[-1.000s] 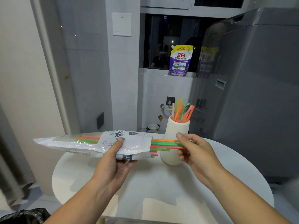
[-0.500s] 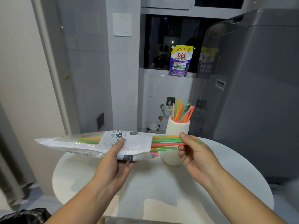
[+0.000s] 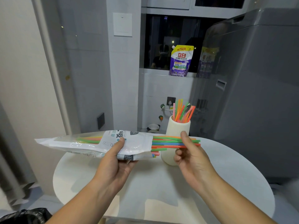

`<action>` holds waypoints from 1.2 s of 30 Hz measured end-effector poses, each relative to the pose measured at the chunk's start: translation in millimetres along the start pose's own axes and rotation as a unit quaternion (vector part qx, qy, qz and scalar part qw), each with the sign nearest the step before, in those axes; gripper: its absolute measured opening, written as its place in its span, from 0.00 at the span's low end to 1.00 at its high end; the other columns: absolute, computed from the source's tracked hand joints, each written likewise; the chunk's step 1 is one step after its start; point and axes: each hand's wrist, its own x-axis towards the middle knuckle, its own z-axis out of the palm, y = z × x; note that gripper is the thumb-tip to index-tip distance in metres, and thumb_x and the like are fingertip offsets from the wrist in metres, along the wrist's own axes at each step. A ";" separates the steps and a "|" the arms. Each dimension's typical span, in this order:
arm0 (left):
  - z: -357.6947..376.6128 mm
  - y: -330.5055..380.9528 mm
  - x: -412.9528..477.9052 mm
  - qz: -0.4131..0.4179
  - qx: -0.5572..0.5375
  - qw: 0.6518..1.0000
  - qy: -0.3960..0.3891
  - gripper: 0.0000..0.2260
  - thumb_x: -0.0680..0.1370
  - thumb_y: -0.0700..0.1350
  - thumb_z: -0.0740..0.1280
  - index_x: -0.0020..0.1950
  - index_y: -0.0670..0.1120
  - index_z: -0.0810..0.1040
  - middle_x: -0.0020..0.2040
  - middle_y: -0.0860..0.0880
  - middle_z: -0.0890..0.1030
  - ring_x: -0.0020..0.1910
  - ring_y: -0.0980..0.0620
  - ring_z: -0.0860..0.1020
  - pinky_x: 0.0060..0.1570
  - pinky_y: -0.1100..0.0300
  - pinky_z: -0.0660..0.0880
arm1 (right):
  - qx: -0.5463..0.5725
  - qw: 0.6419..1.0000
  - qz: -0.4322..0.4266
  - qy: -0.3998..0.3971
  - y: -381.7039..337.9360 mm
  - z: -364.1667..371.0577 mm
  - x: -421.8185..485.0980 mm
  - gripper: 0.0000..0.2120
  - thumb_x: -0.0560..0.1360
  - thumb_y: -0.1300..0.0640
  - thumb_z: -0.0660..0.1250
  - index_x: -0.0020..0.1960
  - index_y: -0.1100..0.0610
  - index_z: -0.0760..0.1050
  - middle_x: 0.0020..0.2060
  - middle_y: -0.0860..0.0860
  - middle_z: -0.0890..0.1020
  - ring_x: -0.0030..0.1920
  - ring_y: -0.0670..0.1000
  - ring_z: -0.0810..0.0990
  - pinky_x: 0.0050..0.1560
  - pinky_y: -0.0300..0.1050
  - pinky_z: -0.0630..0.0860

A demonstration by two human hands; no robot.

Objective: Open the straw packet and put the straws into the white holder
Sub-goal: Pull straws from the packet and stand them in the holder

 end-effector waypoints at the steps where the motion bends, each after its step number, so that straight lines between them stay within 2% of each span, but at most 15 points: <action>1: 0.0 -0.1 -0.3 0.000 0.000 1.000 -0.002 0.11 0.80 0.40 0.69 0.62 0.46 0.78 0.52 0.46 0.88 0.49 0.48 0.87 0.58 0.41 0.79 | -0.016 1.000 -0.005 -0.007 3.5 0.1 -0.9 0.19 0.65 0.51 0.75 0.52 0.58 0.78 0.31 0.49 0.75 0.29 0.46 0.68 0.25 0.36 0.67; 5: 0.6 -1.5 -1.9 -0.001 0.001 1.000 -0.007 0.10 0.80 0.40 0.69 0.61 0.46 0.78 0.51 0.45 0.88 0.49 0.48 0.87 0.59 0.40 0.78 | -0.051 0.998 -0.030 -0.016 13.2 1.7 -3.3 0.22 0.65 0.54 0.76 0.57 0.61 0.79 0.34 0.52 0.74 0.28 0.46 0.67 0.26 0.38 0.67; 7: 0.7 -3.1 -2.3 -0.004 0.005 1.000 -0.009 0.11 0.79 0.40 0.69 0.61 0.46 0.78 0.52 0.45 0.88 0.50 0.47 0.87 0.57 0.40 0.80 | -0.100 0.994 -0.046 0.013 16.8 0.5 -1.6 0.17 0.71 0.55 0.75 0.56 0.62 0.80 0.33 0.53 0.73 0.28 0.46 0.68 0.27 0.40 0.67; 9: 0.6 -4.8 -1.8 -0.009 0.008 1.000 -0.012 0.12 0.79 0.40 0.69 0.62 0.46 0.78 0.53 0.45 0.88 0.49 0.47 0.87 0.51 0.39 0.82 | -0.145 0.987 -0.060 0.045 18.2 -0.5 1.1 0.14 0.75 0.54 0.72 0.54 0.63 0.80 0.30 0.52 0.73 0.27 0.46 0.68 0.29 0.42 0.67; 12: 0.8 -6.1 -1.3 -0.016 0.003 1.000 -0.010 0.11 0.79 0.40 0.69 0.62 0.46 0.78 0.52 0.44 0.88 0.47 0.48 0.87 0.47 0.39 0.82 | -0.121 0.990 -0.063 0.046 15.6 1.6 1.3 0.09 0.77 0.55 0.71 0.50 0.61 0.79 0.29 0.51 0.72 0.27 0.47 0.67 0.28 0.41 0.65; 15: 1.0 -6.7 -1.2 -0.016 0.000 1.000 -0.011 0.11 0.79 0.40 0.69 0.62 0.46 0.79 0.51 0.45 0.88 0.47 0.48 0.88 0.47 0.39 0.82 | -0.068 0.996 -0.050 0.029 13.8 4.5 0.0 0.06 0.76 0.56 0.71 0.47 0.59 0.80 0.30 0.50 0.71 0.26 0.46 0.65 0.25 0.38 0.63; 20: 1.2 -7.9 -1.0 -0.017 -0.002 1.000 -0.006 0.10 0.79 0.40 0.69 0.60 0.46 0.79 0.50 0.45 0.89 0.46 0.48 0.88 0.47 0.39 0.82 | -0.071 0.994 -0.068 0.049 14.7 7.9 1.8 0.08 0.78 0.56 0.69 0.50 0.61 0.80 0.30 0.51 0.70 0.26 0.46 0.64 0.25 0.38 0.62; 23: 1.0 -8.0 -0.9 -0.013 -0.005 1.000 -0.003 0.10 0.79 0.40 0.69 0.61 0.46 0.79 0.50 0.45 0.89 0.48 0.48 0.87 0.56 0.40 0.81 | -0.071 0.992 -0.074 0.071 13.2 9.1 3.2 0.08 0.79 0.55 0.67 0.46 0.60 0.79 0.28 0.51 0.67 0.26 0.47 0.63 0.26 0.39 0.61; 25: 0.8 -8.1 -0.5 -0.013 -0.006 1.000 -0.001 0.10 0.79 0.40 0.69 0.61 0.46 0.79 0.50 0.45 0.89 0.49 0.47 0.87 0.60 0.39 0.78 | -0.088 0.988 -0.087 0.089 12.0 8.9 3.9 0.09 0.79 0.54 0.67 0.46 0.60 0.79 0.27 0.51 0.68 0.26 0.47 0.64 0.27 0.39 0.63; 27: 0.1 -8.2 0.2 -0.015 -0.006 1.000 -0.001 0.10 0.80 0.40 0.69 0.61 0.46 0.78 0.51 0.45 0.88 0.49 0.47 0.87 0.58 0.38 0.80 | -0.117 0.980 -0.115 0.109 11.1 8.6 4.1 0.10 0.79 0.54 0.67 0.46 0.60 0.80 0.27 0.51 0.71 0.26 0.47 0.67 0.29 0.40 0.67; 29: -1.1 -8.0 1.0 -0.016 -0.005 1.000 -0.002 0.11 0.79 0.40 0.69 0.61 0.46 0.78 0.51 0.45 0.88 0.49 0.47 0.87 0.52 0.38 0.81 | -0.146 0.972 -0.132 0.127 10.8 8.6 4.1 0.11 0.80 0.53 0.66 0.45 0.60 0.81 0.28 0.51 0.75 0.26 0.47 0.71 0.31 0.42 0.71; 31: -2.1 -7.7 1.4 -0.015 -0.004 1.000 -0.003 0.12 0.79 0.41 0.69 0.63 0.46 0.78 0.52 0.45 0.88 0.49 0.47 0.87 0.54 0.39 0.82 | -0.171 0.966 -0.137 0.135 11.0 7.9 4.6 0.11 0.79 0.52 0.67 0.46 0.59 0.81 0.30 0.50 0.77 0.28 0.47 0.73 0.33 0.42 0.72; 34: -1.9 -7.3 0.7 -0.013 -0.003 1.000 -0.002 0.12 0.79 0.41 0.69 0.63 0.46 0.78 0.51 0.45 0.88 0.48 0.47 0.87 0.59 0.39 0.80 | -0.196 0.962 -0.137 0.136 9.7 5.1 6.4 0.08 0.78 0.52 0.69 0.48 0.58 0.79 0.33 0.47 0.79 0.31 0.45 0.75 0.36 0.40 0.72; 36: -1.7 -7.0 0.3 -0.013 -0.002 1.000 -0.001 0.12 0.79 0.41 0.69 0.63 0.46 0.78 0.51 0.45 0.88 0.48 0.47 0.87 0.54 0.39 0.82 | -0.193 0.965 -0.123 0.125 6.3 4.2 6.5 0.07 0.77 0.53 0.69 0.45 0.56 0.78 0.29 0.44 0.76 0.27 0.44 0.73 0.34 0.40 0.69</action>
